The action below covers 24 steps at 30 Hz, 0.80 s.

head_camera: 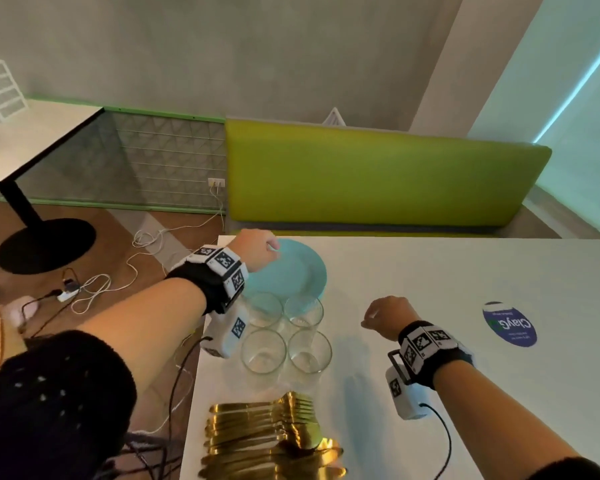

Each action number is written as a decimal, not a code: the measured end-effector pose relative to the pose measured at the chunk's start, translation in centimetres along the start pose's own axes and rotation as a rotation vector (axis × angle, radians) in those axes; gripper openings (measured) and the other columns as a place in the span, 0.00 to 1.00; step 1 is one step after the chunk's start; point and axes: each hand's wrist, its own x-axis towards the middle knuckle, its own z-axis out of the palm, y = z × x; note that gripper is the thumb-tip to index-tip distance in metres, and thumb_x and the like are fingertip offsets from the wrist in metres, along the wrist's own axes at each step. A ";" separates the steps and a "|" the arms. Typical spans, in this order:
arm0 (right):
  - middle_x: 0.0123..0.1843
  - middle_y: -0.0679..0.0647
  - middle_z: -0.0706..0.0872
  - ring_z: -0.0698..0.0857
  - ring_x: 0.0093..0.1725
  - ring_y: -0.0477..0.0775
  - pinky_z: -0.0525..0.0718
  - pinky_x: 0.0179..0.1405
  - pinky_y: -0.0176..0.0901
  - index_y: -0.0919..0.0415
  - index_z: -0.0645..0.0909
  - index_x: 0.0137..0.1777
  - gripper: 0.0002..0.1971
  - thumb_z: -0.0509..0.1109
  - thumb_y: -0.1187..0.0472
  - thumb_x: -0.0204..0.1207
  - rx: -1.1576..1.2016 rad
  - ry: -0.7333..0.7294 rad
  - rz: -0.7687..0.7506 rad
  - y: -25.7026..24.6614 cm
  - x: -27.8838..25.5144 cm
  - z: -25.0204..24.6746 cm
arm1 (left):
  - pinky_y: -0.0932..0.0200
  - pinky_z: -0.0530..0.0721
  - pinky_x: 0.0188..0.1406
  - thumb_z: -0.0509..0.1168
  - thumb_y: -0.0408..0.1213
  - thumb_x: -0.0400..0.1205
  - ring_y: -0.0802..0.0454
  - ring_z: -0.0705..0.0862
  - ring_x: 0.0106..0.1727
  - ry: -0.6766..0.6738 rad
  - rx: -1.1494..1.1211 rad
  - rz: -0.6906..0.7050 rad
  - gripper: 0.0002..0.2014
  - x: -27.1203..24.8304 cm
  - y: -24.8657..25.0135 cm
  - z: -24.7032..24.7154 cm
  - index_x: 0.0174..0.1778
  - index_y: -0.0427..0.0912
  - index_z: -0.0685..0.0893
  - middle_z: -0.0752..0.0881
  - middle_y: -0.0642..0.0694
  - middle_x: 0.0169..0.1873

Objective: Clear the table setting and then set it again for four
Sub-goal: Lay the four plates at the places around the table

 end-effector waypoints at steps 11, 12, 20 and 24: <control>0.67 0.52 0.83 0.79 0.67 0.53 0.75 0.66 0.40 0.56 0.83 0.62 0.17 0.68 0.49 0.78 0.043 -0.115 0.003 -3.1 12.5 -0.7 | 0.51 0.72 0.71 0.62 0.37 0.84 0.39 0.71 0.76 -0.254 0.143 -0.361 0.34 10.0 -7.6 2.1 0.83 0.39 0.53 0.66 0.36 0.79; 0.68 0.53 0.81 0.78 0.69 0.53 0.74 0.67 0.40 0.57 0.81 0.64 0.18 0.68 0.50 0.78 0.065 -0.125 0.013 -3.3 13.3 -0.3 | 0.52 0.70 0.73 0.62 0.36 0.84 0.40 0.69 0.78 -0.283 0.161 -0.377 0.35 10.4 -8.3 2.7 0.83 0.39 0.51 0.63 0.37 0.80; 0.68 0.62 0.80 0.83 0.64 0.63 0.81 0.63 0.52 0.59 0.64 0.77 0.32 0.70 0.49 0.76 0.276 -0.244 0.105 -5.0 17.0 3.3 | 0.54 0.80 0.59 0.67 0.42 0.80 0.37 0.80 0.66 -0.376 0.197 -0.424 0.47 11.9 -10.2 6.1 0.83 0.43 0.38 0.77 0.34 0.70; 0.67 0.63 0.80 0.82 0.63 0.64 0.82 0.62 0.54 0.62 0.63 0.77 0.33 0.71 0.52 0.75 0.313 -0.254 0.126 -5.4 17.8 4.1 | 0.52 0.81 0.57 0.70 0.42 0.77 0.38 0.82 0.63 -0.351 0.164 -0.450 0.46 12.4 -10.8 6.8 0.82 0.38 0.46 0.80 0.35 0.65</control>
